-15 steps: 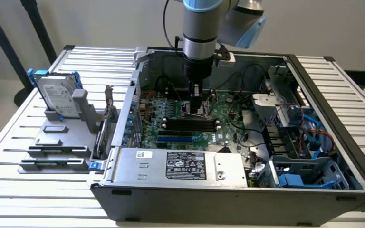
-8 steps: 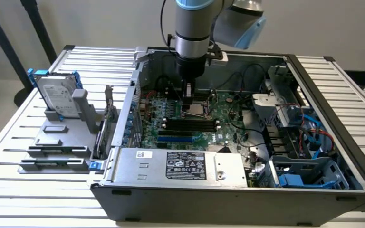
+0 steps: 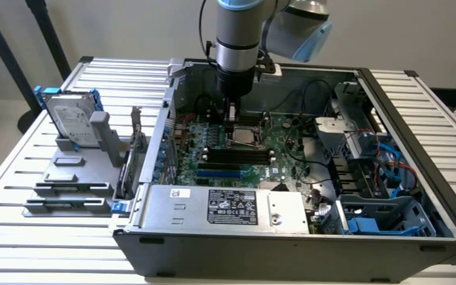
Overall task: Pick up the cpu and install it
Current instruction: 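Place the cpu into insertion slot, then close the cpu cover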
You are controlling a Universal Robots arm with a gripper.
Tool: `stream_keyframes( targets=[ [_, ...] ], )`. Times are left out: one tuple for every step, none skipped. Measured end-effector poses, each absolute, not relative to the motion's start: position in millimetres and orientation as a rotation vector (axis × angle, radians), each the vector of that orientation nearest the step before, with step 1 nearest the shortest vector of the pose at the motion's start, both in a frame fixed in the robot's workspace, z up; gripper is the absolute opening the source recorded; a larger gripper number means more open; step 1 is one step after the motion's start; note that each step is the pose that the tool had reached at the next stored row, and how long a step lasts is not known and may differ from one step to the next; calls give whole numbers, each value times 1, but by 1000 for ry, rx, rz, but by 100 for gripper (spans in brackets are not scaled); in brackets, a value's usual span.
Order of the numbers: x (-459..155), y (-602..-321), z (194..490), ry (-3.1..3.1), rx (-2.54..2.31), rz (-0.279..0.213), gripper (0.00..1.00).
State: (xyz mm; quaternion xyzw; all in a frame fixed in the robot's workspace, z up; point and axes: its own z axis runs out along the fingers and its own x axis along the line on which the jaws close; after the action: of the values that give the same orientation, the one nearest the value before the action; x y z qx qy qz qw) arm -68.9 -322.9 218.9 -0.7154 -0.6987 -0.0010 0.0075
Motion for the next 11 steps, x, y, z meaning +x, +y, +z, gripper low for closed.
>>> stream_keyframes(
  targets=[
    [-69,-323,219,-2185,-2237,-3,11],
    [-69,-323,219,-2185,-2237,-3,11],
    [-69,-323,219,-2185,-2237,-3,11],
    [-69,-323,219,-2185,-2237,-3,11],
    [-69,-323,219,-2185,-2237,-3,11],
    [-69,-323,219,-2185,-2237,-3,11],
    [-69,-323,219,-2185,-2237,-3,11],
    [-69,-323,219,-2185,-2237,-3,11],
    [-69,-323,219,-2185,-2237,-3,11],
    [-69,-323,219,-2185,-2237,-3,11],
    [-69,-323,219,-2185,-2237,-3,11]
  ],
)
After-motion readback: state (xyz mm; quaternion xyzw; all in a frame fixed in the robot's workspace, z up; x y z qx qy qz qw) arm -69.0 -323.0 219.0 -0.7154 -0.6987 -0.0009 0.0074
